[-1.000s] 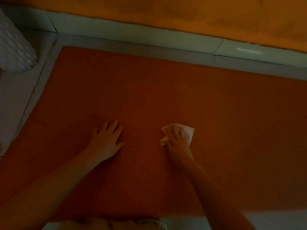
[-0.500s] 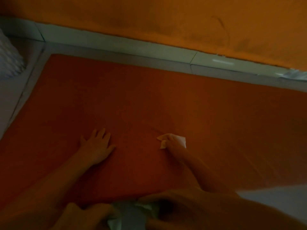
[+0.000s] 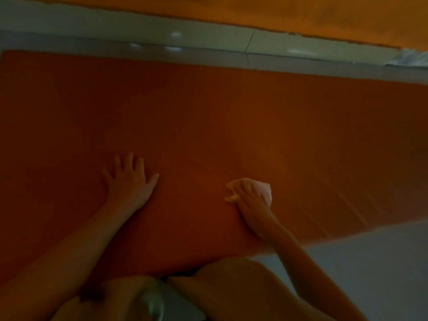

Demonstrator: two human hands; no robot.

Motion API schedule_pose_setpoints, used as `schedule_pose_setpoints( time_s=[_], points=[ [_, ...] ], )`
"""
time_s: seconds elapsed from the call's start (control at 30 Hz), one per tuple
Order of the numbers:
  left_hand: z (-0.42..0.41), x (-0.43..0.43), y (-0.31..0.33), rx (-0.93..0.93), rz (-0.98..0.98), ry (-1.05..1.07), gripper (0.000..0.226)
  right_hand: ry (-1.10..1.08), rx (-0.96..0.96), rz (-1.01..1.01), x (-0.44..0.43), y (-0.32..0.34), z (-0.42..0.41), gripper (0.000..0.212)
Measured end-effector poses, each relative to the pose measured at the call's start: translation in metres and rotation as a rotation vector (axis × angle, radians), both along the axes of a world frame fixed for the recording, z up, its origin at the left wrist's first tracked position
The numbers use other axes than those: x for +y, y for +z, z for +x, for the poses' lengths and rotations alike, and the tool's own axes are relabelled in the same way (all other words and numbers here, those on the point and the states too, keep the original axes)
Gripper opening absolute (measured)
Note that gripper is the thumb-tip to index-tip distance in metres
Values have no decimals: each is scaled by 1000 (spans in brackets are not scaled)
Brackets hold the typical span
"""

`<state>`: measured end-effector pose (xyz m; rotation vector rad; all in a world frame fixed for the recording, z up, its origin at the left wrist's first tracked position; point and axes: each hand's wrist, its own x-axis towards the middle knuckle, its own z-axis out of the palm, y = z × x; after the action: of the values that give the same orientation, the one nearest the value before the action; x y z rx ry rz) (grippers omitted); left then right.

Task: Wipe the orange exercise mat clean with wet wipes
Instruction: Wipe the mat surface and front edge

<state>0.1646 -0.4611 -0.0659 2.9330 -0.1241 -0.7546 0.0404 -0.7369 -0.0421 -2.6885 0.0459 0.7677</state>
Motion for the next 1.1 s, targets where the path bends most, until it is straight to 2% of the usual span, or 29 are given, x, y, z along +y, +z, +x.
schedule_pose_setpoints(
  time_s=[0.17, 0.23, 0.33, 0.43, 0.5, 0.53, 0.63, 0.73, 0.8, 0.83, 0.9, 0.97, 1.1],
  points=[
    [-5, 4, -5, -53, -28, 13, 69, -39, -16, 321, 5, 14, -46, 41],
    [-7, 4, -2, -63, -18, 3, 67, -27, -41, 318, -17, 15, -65, 41],
    [-7, 3, 2, -70, 9, -3, 64, -74, -62, 182, -35, 12, -64, 47],
    [-10, -1, 2, -71, 31, -6, 63, 9, -54, 115, -25, 2, -61, 50],
    [-13, -4, 3, -61, 47, -1, 63, -41, -139, 206, -17, 9, -76, 44],
    [-14, -4, 3, -62, 54, -1, 63, -54, -142, 289, -18, 14, -87, 40],
    [-13, -4, 3, -105, 57, -12, 62, -119, -93, 358, -32, 18, -103, 41],
    [-15, -4, 4, -98, 50, -6, 60, -164, 14, 243, -42, 11, -69, 42],
    [-13, -5, 4, -92, 47, -10, 60, -85, -10, 89, -32, 8, -38, 61],
    [-11, -4, 5, -90, 50, -16, 59, -67, -26, 100, -22, 7, -25, 64],
    [-7, -3, 7, -88, 50, -22, 57, -107, -21, 188, -4, 6, -13, 49],
    [-3, -4, 9, -77, 39, -6, 54, -54, -17, 264, 5, 13, -16, 49],
    [3, -13, 11, -79, 30, 45, 50, 17, -30, 267, -19, 22, -13, 46]
  ],
)
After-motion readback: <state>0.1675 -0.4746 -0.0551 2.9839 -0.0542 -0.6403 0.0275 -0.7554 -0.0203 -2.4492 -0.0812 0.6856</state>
